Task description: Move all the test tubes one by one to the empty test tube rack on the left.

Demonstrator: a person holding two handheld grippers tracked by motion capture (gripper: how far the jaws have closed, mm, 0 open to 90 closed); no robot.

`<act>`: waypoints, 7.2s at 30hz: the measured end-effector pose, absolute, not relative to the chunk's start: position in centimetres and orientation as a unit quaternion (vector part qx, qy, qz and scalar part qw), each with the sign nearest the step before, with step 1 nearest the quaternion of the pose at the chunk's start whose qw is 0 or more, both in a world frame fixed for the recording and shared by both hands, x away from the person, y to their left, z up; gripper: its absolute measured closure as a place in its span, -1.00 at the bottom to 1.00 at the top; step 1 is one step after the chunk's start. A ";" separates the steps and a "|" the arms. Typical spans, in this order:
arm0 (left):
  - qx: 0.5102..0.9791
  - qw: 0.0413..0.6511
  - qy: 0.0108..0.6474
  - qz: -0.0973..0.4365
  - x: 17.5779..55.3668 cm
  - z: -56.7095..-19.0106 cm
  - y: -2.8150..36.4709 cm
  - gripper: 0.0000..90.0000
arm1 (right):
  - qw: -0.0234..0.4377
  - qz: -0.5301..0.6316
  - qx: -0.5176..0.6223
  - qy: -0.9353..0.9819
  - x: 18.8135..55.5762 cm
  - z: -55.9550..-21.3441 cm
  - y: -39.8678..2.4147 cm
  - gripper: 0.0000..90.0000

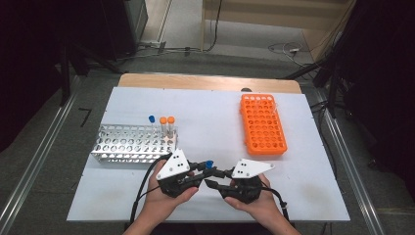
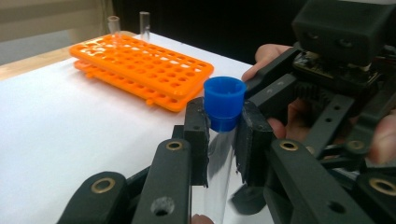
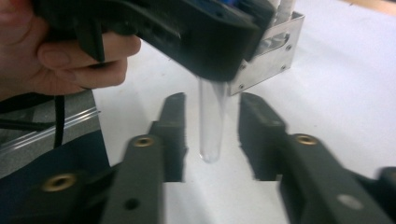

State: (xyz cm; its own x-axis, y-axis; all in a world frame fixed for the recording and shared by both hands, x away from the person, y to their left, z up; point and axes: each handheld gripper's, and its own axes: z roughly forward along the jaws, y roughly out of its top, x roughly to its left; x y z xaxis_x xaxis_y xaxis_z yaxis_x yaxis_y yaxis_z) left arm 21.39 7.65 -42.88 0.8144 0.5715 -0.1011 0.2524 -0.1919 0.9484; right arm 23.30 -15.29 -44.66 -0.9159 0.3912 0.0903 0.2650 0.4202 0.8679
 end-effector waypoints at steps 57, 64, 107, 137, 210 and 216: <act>0.644 0.545 0.460 0.275 29.7 -40.6 23.2 0.71 | 0.144 0.508 0.362 0.768 25.6 -45.4 -33.9 -1.00; 0.634 0.536 0.478 0.287 30.9 -41.4 23.0 0.71 | 0.145 0.507 0.362 0.769 25.6 -45.4 -33.9 -1.00; 0.649 0.492 0.515 0.269 29.4 -43.1 22.2 -0.32 | 0.144 0.506 0.366 0.767 26.0 -45.8 -33.7 -1.00; 0.692 0.562 0.407 0.198 23.3 -43.4 17.9 -1.00 | 0.150 0.518 0.398 0.742 30.5 -44.1 -34.0 -1.00; 0.702 0.564 0.398 0.178 23.1 -44.3 16.7 -1.00 | 0.221 0.443 0.423 0.759 44.7 -45.2 -29.8 0.65; 0.704 0.564 0.393 0.178 23.1 -44.2 16.5 -1.00 | 0.224 0.457 0.423 0.750 43.3 -43.7 -30.2 0.65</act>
State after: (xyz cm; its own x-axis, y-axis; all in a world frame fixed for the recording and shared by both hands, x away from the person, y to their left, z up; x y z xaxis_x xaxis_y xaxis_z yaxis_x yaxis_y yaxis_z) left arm 23.06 16.45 -44.18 0.6282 0.7537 -0.1932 0.3531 -0.0548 0.9340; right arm 43.34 -30.21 -43.70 -0.5421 0.8389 0.0498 0.4294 0.2255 0.8745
